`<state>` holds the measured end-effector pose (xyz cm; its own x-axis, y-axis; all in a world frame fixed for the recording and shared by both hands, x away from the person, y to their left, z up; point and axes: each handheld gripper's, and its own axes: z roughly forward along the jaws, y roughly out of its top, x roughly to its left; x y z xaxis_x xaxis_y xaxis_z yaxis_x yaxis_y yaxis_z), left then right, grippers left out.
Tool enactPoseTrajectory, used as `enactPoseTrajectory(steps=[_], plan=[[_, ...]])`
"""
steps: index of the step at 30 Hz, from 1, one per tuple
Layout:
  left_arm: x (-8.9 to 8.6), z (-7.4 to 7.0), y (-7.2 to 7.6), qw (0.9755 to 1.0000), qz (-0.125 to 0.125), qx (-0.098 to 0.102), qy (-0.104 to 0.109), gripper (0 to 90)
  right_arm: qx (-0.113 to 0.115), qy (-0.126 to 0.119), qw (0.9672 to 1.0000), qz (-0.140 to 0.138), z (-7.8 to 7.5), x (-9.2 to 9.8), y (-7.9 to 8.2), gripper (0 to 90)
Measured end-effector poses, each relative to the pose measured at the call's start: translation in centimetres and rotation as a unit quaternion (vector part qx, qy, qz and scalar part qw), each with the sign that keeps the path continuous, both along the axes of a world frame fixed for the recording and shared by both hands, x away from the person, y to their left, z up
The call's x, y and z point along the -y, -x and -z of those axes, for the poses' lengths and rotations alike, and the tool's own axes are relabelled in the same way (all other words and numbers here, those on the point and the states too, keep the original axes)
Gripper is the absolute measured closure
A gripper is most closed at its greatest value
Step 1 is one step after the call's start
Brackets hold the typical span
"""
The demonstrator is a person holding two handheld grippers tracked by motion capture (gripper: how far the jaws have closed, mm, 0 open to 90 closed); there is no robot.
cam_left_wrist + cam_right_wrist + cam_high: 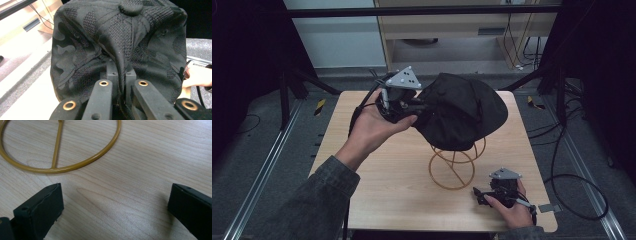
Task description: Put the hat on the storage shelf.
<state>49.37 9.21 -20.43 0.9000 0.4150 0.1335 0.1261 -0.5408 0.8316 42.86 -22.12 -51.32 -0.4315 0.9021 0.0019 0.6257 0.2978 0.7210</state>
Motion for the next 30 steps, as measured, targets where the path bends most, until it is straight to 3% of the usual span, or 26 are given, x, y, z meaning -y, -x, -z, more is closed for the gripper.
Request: enactPoseTrajectory(steps=[22,30], plan=[[2.0,3.5,-0.3,0.9994,0.006,-0.028,-0.019,87.8,0.000,0.001,1.0000,0.000,0.0,0.0,0.0,0.5],[2.0,4.4,-0.6,0.9990,0.001,-0.037,-0.023,87.7,0.000,0.001,1.0000,0.000,0.0,0.0,0.0,0.4]])
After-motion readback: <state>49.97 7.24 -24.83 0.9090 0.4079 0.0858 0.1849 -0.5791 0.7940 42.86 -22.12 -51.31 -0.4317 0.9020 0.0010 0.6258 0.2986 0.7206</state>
